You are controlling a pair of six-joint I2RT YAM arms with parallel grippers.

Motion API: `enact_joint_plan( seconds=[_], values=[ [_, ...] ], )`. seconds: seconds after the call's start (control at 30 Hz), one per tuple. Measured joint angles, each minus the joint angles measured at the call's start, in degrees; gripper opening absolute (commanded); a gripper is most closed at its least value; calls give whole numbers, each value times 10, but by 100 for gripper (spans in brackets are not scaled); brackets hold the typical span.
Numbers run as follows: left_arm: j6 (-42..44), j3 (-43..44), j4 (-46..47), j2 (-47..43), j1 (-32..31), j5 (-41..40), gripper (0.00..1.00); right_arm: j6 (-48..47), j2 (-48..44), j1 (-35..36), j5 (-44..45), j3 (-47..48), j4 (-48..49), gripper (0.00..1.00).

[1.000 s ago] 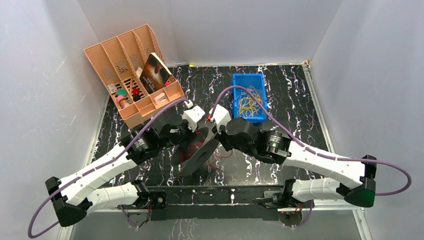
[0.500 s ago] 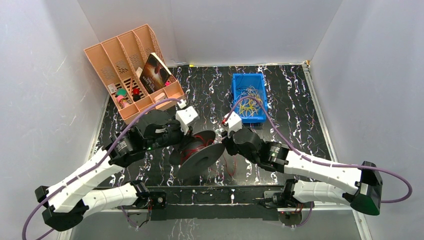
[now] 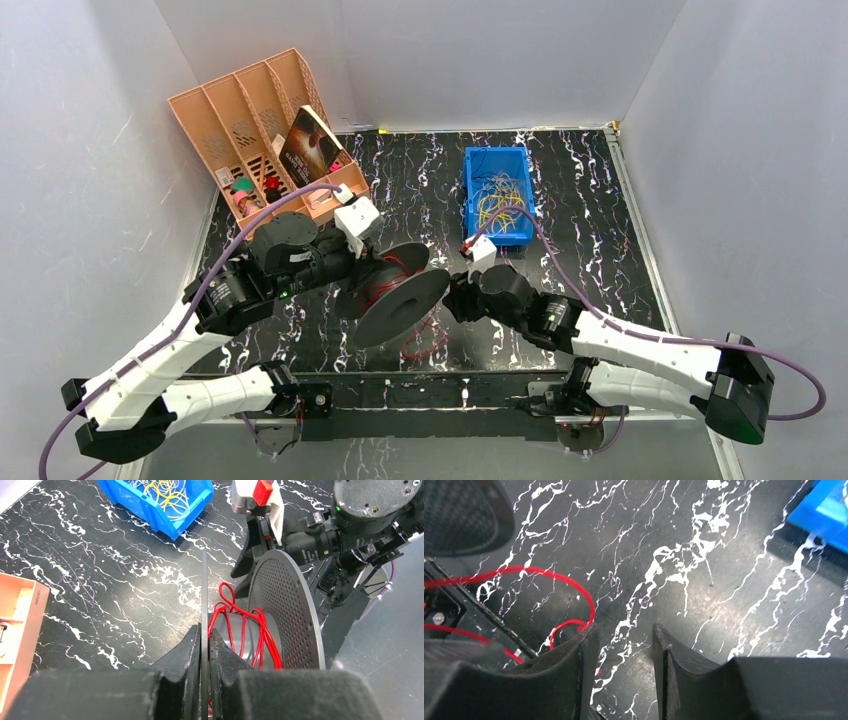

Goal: Wrap the cables

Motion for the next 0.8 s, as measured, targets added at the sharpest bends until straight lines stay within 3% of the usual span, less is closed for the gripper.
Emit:
enact_joint_plan(
  seconds=[0.37, 0.8],
  values=[
    [-2, 26, 0, 13, 0, -36, 0, 98, -67, -3, -28, -66, 19, 56],
    [-16, 33, 32, 26, 0, -53, 0, 206, -68, -4, -24, -149, 74, 60]
  ],
)
